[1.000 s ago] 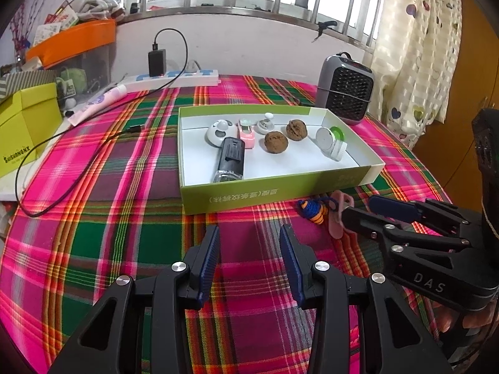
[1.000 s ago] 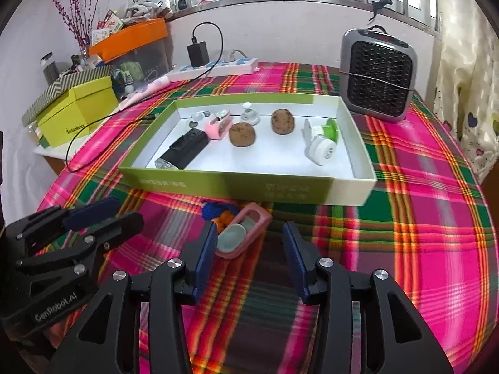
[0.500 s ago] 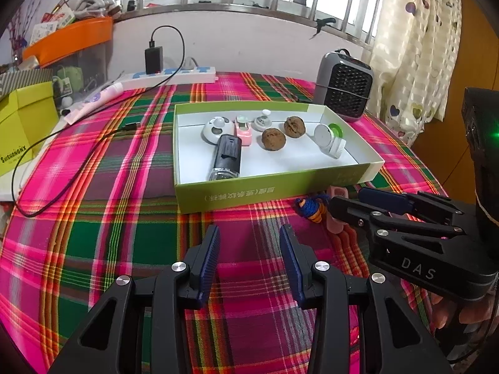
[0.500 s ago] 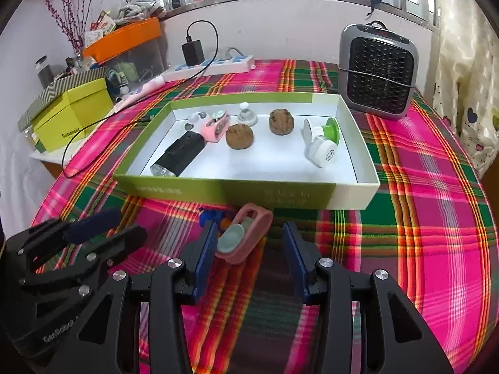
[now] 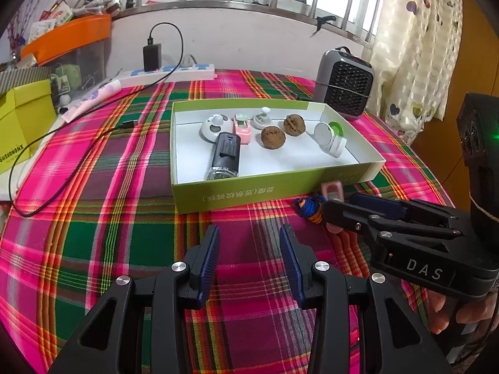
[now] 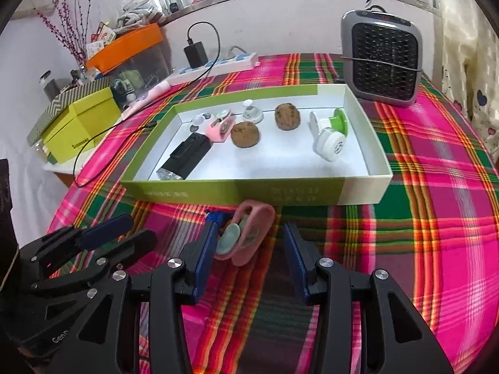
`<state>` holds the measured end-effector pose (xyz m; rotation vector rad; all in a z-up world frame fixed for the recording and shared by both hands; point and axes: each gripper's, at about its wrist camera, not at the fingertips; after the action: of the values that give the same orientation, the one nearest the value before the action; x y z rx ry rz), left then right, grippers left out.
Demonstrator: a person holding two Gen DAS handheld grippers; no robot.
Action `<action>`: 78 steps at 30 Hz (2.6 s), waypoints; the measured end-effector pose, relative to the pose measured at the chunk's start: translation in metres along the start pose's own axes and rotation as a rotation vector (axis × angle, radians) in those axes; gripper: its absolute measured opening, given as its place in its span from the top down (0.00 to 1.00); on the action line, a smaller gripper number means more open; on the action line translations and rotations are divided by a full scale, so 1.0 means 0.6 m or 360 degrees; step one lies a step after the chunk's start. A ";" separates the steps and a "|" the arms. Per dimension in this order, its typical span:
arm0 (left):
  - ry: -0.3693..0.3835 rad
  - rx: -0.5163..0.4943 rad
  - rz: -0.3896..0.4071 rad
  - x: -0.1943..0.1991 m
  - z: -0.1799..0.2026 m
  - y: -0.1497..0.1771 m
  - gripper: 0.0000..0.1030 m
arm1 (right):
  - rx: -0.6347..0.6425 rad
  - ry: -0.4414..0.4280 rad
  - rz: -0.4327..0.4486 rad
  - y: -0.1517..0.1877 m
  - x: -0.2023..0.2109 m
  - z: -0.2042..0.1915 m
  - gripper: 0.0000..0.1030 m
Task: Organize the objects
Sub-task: 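Lower the right gripper around the pink clip while the left approaches the blue-cord toy, then close the right gripper on the pink clip while the left closes on the blue-cord toy, then carry the pink clip and blue-cord toy over the box with both grippers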
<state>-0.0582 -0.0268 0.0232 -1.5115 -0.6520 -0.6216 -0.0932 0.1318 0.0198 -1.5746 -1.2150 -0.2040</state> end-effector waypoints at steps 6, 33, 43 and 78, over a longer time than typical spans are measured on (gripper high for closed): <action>-0.0003 -0.0004 -0.0001 -0.001 0.001 0.000 0.63 | 0.0030 -0.0009 -0.0001 0.001 -0.003 -0.003 0.59; 0.0090 -0.0129 -0.0031 -0.017 0.064 -0.028 0.63 | 0.0121 0.0071 0.0028 0.009 0.048 0.023 0.92; 0.0093 -0.0197 -0.0071 -0.039 0.091 -0.036 0.63 | 0.0040 0.0012 0.0043 0.009 0.050 0.042 0.92; 0.0076 -0.0063 -0.0096 -0.048 0.046 -0.027 0.88 | 0.0199 0.0017 -0.0093 -0.004 -0.002 0.003 0.73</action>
<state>-0.0900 0.0003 0.0124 -1.5134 -0.6542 -0.7183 -0.0963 0.1326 0.0196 -1.4295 -1.2427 -0.1710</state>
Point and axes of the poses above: each gripper's, at about its wrist camera, not at the fingertips, and x roughly against the way its jaws point, z to its right, y to its underside, and after that the axes turned 14 degrees about -y, right-handed
